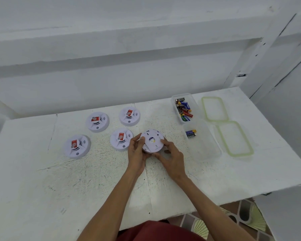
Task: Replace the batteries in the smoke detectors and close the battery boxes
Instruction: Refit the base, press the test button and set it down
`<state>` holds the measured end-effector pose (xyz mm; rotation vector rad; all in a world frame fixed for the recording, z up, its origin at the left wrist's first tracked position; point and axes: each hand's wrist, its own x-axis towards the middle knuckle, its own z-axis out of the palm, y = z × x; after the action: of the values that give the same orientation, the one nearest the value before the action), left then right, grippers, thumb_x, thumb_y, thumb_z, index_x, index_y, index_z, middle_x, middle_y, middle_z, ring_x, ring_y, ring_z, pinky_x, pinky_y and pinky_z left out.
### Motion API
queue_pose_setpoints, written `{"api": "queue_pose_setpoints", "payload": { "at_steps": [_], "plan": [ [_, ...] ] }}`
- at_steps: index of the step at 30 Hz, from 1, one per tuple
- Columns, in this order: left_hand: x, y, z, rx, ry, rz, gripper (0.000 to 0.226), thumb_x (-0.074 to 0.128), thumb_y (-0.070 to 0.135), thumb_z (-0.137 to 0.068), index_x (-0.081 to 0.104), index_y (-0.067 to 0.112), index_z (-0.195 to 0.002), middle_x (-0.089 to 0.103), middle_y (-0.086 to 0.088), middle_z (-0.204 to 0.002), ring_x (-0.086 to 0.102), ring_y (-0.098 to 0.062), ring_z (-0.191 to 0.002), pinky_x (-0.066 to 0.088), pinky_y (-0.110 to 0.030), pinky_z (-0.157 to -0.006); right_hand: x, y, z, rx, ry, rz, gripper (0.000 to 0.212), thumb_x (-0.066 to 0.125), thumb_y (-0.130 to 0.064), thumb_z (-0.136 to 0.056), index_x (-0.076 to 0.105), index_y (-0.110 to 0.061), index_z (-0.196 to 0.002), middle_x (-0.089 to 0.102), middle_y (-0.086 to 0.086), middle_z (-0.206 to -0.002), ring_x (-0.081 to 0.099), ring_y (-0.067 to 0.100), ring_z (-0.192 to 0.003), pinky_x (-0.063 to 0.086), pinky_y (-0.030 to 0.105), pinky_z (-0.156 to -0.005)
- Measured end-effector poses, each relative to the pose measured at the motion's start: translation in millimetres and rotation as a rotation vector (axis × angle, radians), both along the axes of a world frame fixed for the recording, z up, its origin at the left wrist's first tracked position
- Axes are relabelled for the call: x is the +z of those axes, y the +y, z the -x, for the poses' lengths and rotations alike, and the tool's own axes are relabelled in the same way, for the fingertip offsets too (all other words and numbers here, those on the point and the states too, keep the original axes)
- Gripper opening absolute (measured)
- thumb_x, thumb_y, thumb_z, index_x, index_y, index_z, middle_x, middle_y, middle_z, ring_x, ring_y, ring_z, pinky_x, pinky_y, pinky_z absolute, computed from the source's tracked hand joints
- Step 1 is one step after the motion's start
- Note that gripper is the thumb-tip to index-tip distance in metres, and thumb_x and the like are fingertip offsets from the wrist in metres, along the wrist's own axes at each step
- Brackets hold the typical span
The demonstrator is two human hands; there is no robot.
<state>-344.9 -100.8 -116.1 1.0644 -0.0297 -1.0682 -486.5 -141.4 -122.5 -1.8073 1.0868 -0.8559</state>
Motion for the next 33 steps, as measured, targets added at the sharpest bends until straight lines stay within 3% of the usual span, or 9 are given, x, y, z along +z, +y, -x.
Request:
{"api": "queue_pose_setpoints", "payload": {
  "at_steps": [3,6,10,14,16,19,22,27,33],
  "plan": [
    [4,4,1,-0.044,-0.030,0.041,0.035,0.058,0.027,-0.105,0.060,0.010,-0.135,0.069,-0.015,-0.133,0.067,-0.035,-0.118,0.062,-0.042,-0.068,0,0,-2,0.018,0.036,0.013,0.070,0.082,-0.047,-0.075,0.050,-0.031,-0.136,0.057,-0.019,-0.132,0.057,-0.002,-0.107,0.047,0.011,-0.086],
    [4,6,0,-0.127,-0.024,0.054,0.044,0.046,0.033,-0.107,0.058,0.010,-0.143,0.066,-0.015,-0.138,0.063,-0.037,-0.126,0.062,-0.043,-0.077,-2,-1,-1,0.050,0.029,0.022,0.075,0.082,-0.038,-0.077,0.046,-0.027,-0.142,0.052,-0.023,-0.135,0.055,-0.002,-0.114,0.048,0.013,-0.090],
    [5,10,-1,-0.118,0.022,0.078,0.045,0.037,0.015,-0.106,0.053,0.013,-0.148,0.066,-0.011,-0.140,0.064,-0.033,-0.125,0.057,-0.052,-0.096,-9,-5,3,0.079,-0.022,0.079,0.062,0.074,-0.020,-0.086,0.047,-0.021,-0.142,0.047,-0.012,-0.148,0.052,0.005,-0.126,0.052,0.026,-0.094],
    [4,12,0,-0.164,-0.062,0.062,0.052,0.032,-0.007,-0.100,0.052,0.011,-0.145,0.074,-0.013,-0.107,0.073,-0.030,-0.093,0.062,-0.040,-0.083,-1,-4,3,-0.074,-0.120,-0.029,0.046,0.064,-0.034,-0.094,0.055,-0.019,-0.137,0.060,-0.011,-0.135,0.058,0.000,-0.117,0.052,0.018,-0.088],
    [3,12,1,-0.214,-0.160,0.037,0.053,0.035,-0.016,-0.096,0.054,0.001,-0.142,0.074,-0.016,-0.099,0.072,-0.029,-0.088,0.061,-0.035,-0.082,3,-4,4,-0.153,-0.131,-0.039,0.041,0.056,-0.052,-0.094,0.067,-0.018,-0.114,0.070,-0.014,-0.101,0.065,0.000,-0.089,0.051,0.018,-0.070],
    [-1,13,3,-0.233,-0.258,0.022,0.042,0.048,-0.012,-0.100,0.061,0.003,-0.137,0.073,-0.017,-0.100,0.072,-0.025,-0.086,0.061,-0.031,-0.082,1,-6,6,-0.174,-0.099,-0.028,0.030,0.055,-0.045,-0.096,0.065,-0.018,-0.090,0.066,-0.006,-0.073,0.063,0.013,-0.066,0.051,0.032,-0.057],
    [-3,13,3,-0.229,-0.306,0.003,0.039,0.056,-0.006,-0.101,0.065,0.010,-0.135,0.073,-0.016,-0.104,0.071,-0.023,-0.085,0.060,-0.031,-0.083,-2,-8,6,-0.181,-0.091,-0.057,0.025,0.054,-0.037,-0.098,0.064,-0.016,-0.089,0.065,-0.001,-0.070,0.062,0.020,-0.064,0.052,0.038,-0.059],
    [-4,13,5,-0.215,-0.376,-0.042,0.035,0.070,0.004,-0.095,0.071,0.017,-0.127,0.076,-0.011,-0.102,0.070,-0.021,-0.087,0.060,-0.032,-0.086,4,-7,7,-0.189,-0.133,-0.150,0.026,0.048,-0.037,-0.100,0.065,-0.018,-0.103,0.072,-0.005,-0.082,0.069,0.007,-0.072,0.052,0.015,-0.063],
    [-6,14,6,-0.247,-0.541,-0.048,0.049,0.083,0.018,-0.087,0.068,0.030,-0.133,0.072,-0.011,-0.117,0.069,-0.024,-0.107,0.057,-0.039,-0.099,5,-12,10,-0.142,-0.130,-0.228,0.024,0.050,-0.033,-0.101,0.057,-0.017,-0.117,0.074,-0.006,-0.088,0.072,0.008,-0.073,0.057,0.020,-0.066]
  ]
}}
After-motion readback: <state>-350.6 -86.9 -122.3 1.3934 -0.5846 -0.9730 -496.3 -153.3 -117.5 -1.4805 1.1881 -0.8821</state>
